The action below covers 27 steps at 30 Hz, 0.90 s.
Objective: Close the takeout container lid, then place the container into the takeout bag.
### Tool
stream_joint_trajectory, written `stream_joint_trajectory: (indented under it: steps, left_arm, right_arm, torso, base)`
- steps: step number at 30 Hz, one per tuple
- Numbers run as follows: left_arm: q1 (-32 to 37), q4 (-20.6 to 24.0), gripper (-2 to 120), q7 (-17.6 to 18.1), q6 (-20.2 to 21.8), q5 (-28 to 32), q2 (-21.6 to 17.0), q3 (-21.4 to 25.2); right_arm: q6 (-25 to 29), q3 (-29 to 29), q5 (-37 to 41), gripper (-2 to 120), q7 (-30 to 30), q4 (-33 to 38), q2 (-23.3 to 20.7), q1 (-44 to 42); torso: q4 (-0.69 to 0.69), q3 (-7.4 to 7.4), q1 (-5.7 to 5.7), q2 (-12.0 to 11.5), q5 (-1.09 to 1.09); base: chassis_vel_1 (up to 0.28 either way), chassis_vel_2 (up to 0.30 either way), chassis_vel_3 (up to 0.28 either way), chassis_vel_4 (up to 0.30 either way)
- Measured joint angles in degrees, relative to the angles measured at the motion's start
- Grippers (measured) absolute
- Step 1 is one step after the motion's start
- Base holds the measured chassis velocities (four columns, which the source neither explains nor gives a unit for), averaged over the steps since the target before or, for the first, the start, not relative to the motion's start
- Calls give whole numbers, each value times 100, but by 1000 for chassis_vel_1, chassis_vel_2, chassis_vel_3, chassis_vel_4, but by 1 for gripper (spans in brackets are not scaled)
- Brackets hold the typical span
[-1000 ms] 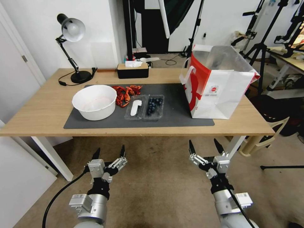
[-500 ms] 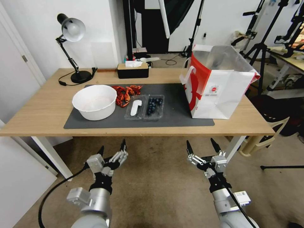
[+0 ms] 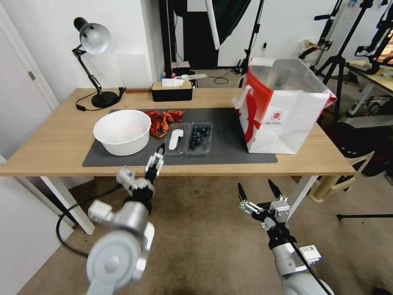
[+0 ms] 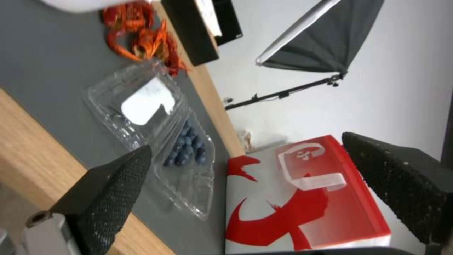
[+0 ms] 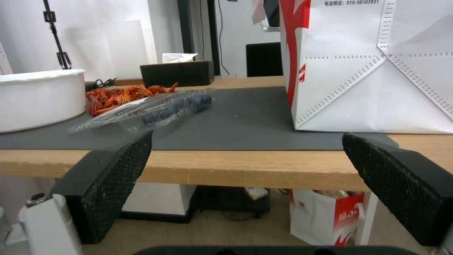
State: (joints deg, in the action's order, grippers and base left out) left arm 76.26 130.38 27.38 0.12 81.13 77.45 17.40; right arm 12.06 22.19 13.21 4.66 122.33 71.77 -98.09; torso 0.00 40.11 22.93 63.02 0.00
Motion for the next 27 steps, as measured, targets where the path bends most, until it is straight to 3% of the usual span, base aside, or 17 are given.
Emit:
stream_joint_trajectory:
  steps: [8,17,27]
  left_arm:
    - [-746,-631,100,406,100,240,-21,-312]
    - [-1412,-1385,100,792,87,105,158,-706]
    - [-1520,-1689,100,817,42,-22,266,-828]
  right_arm:
    - [-24,64,-124,100,11,18,80,-154]
    - [-5,101,-234,100,59,-51,236,-211]
    - [46,93,-304,100,48,-76,390,-306]
  torso:
    - [0,0,0,-1,0]
    - [0,0,0,-1,0]
    - [0,-1,0,0,0]
  base:
    - [0,0,0,0]
    - [0,0,0,0]
    - [0,0,0,0]
